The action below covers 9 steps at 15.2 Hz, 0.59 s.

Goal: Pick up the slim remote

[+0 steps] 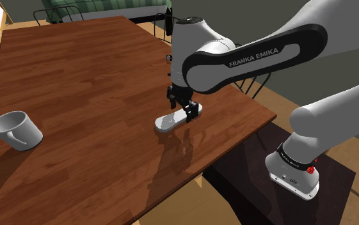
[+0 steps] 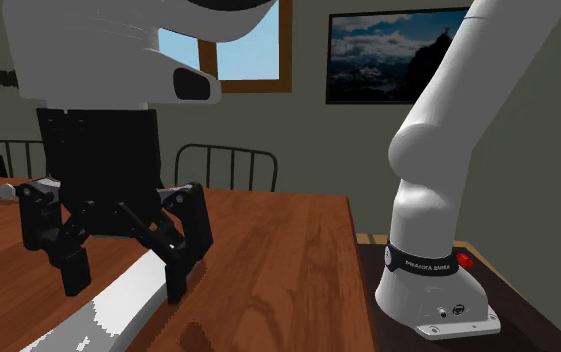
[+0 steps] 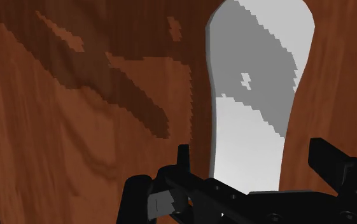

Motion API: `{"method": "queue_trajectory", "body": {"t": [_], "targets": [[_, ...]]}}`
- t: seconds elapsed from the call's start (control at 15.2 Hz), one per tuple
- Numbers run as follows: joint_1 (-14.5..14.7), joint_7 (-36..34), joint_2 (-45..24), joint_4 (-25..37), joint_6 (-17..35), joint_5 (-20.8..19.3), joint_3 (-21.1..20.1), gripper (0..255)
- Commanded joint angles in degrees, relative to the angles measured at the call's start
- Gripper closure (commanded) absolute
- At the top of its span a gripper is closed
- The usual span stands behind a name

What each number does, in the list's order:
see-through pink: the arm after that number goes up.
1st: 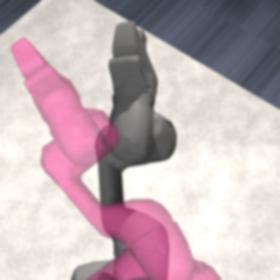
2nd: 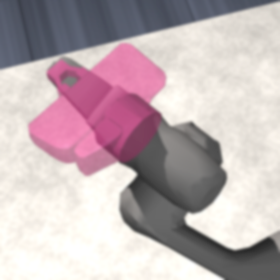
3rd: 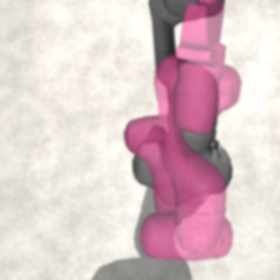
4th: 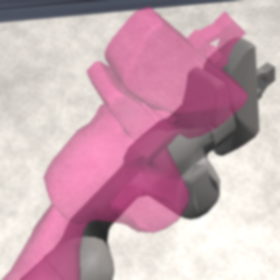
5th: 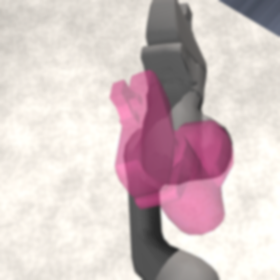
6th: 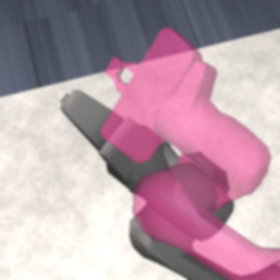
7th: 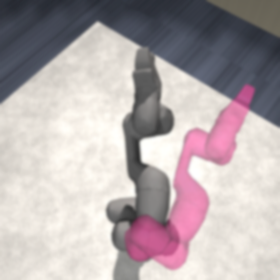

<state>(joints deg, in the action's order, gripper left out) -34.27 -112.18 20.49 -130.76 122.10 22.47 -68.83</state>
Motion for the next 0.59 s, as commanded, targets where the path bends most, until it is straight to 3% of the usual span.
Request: {"method": "queue_trajectory", "body": {"t": [0.0,0.07,0.53], "targets": [[-0.18,-0.08,-0.2,-0.26,0.5,-0.05,-0.34,0],[-0.36,-0.15,-0.34,-0.22,0.59,-0.16,-0.53,255],[-0.37,-0.17,-0.36,-0.24,0.63,-0.16,-0.57,255]]}}
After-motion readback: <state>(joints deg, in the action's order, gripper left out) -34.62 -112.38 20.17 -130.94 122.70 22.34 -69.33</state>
